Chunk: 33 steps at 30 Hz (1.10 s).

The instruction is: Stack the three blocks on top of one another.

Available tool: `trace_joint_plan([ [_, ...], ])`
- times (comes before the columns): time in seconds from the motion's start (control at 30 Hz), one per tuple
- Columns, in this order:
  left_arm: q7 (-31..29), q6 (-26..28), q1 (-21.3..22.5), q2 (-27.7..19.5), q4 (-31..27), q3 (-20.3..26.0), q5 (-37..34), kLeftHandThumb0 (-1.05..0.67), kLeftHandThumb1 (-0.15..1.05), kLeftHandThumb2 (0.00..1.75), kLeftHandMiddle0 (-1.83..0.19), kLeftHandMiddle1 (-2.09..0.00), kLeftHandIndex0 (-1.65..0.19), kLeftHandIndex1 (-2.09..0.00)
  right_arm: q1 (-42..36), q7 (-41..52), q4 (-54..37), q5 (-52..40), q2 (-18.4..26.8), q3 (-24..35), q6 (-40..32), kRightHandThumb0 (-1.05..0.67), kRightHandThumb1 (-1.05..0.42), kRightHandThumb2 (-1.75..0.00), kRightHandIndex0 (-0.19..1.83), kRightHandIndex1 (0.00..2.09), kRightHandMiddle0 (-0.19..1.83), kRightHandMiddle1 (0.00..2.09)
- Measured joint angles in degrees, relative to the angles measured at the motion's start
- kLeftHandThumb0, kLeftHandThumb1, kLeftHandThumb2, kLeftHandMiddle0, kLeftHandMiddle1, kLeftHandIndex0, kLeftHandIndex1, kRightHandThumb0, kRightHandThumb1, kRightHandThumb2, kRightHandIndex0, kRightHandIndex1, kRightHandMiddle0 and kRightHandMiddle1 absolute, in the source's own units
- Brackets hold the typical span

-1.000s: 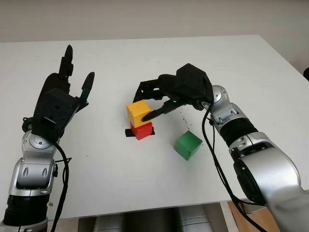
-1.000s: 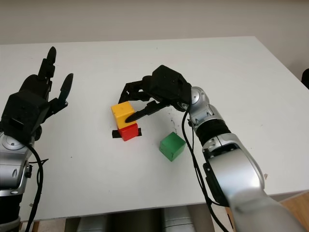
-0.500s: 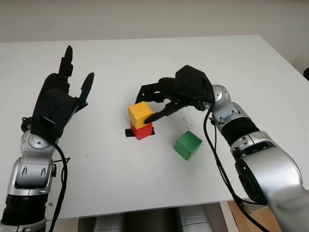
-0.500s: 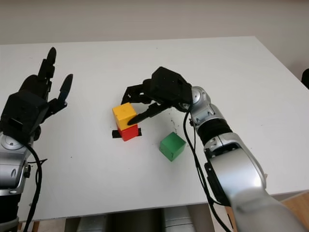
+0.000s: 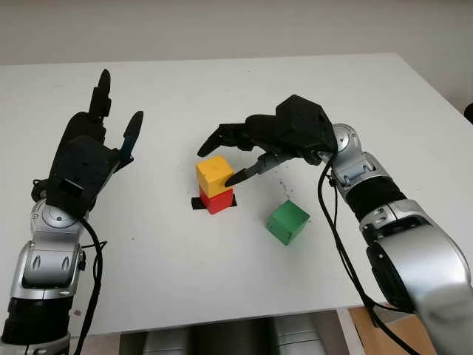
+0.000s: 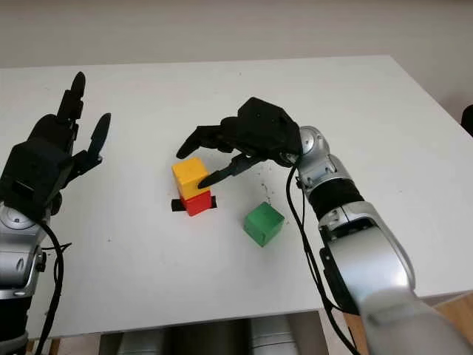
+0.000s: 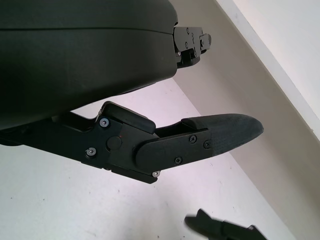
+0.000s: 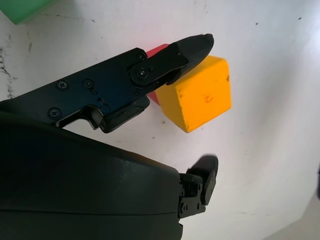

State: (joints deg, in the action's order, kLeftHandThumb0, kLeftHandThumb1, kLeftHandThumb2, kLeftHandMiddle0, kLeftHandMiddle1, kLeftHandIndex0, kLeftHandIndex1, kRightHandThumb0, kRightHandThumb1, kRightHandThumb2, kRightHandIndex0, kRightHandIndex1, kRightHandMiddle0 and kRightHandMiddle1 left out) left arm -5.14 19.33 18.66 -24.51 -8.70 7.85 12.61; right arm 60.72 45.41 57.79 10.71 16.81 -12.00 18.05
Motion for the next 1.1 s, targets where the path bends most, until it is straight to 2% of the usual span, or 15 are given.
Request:
trace_joint_plan([
  [0.13,0.00,0.92,-0.01,0.00,-0.34,0.00,0.05,-0.80,1.05,0.66,0.15,-0.06,0.12,-0.06,-0.04,2.39,-0.32,-2.51,0.79,1.38,3.04,-0.84,-0.87,-0.06,-0.18,0.01,-0.18,0.12],
  [0.23,-0.04,2.05,-0.01,-0.04,-1.23,0.01,0.25,-0.81,1.05,0.66,0.15,-0.06,0.12,-0.05,-0.12,3.89,-2.50,-5.04,2.15,3.22,3.78,-0.81,-0.86,-0.05,-0.19,0.00,-0.19,0.09],
  [0.43,-0.07,3.24,-0.05,-0.08,-1.94,0.01,0.69,-0.83,1.05,0.66,0.15,-0.06,0.12,-0.05,-1.05,4.34,-12.53,-9.99,7.63,8.14,-3.03,-0.80,-0.87,-0.06,-0.19,0.00,-0.16,0.07],
  [0.47,-0.07,3.28,-0.07,-0.08,-2.01,0.01,0.69,-0.82,1.05,0.66,0.15,-0.05,0.12,-0.05,-1.71,4.03,-14.20,-10.62,8.62,8.95,-4.10,-0.78,-0.87,-0.06,-0.19,0.00,-0.14,0.08],
  [0.6,-0.12,3.35,-0.22,-0.09,-2.21,0.10,0.62,-0.80,1.05,0.66,0.15,-0.05,0.12,-0.05,-6.43,1.82,-21.08,-10.22,14.46,11.05,-4.30,-0.71,-0.86,-0.05,-0.02,0.09,0.18,0.22],
  [0.7,-0.12,3.31,-0.37,-0.08,-2.23,0.14,0.55,-0.80,1.05,0.66,0.14,-0.06,0.12,-0.05,-9.85,0.69,-25.34,-8.29,19.16,11.76,-1.61,-0.68,-0.86,-0.05,0.07,0.10,0.32,0.24],
  [0.87,-0.10,2.58,-0.43,-0.05,-2.13,0.14,0.36,-0.80,1.05,0.66,0.15,-0.05,0.12,-0.06,-15.20,0.35,-34.22,-5.63,26.35,12.13,1.35,-0.60,-0.85,-0.05,0.11,0.08,0.43,0.18],
  [1.1,-0.09,1.41,-0.42,-0.06,-1.20,0.05,0.21,-0.79,1.05,0.66,0.15,-0.06,0.13,-0.05,-21.25,-2.68,-41.46,-0.91,32.20,12.35,12.76,-0.59,-0.85,-0.06,0.11,0.06,0.47,0.13],
])
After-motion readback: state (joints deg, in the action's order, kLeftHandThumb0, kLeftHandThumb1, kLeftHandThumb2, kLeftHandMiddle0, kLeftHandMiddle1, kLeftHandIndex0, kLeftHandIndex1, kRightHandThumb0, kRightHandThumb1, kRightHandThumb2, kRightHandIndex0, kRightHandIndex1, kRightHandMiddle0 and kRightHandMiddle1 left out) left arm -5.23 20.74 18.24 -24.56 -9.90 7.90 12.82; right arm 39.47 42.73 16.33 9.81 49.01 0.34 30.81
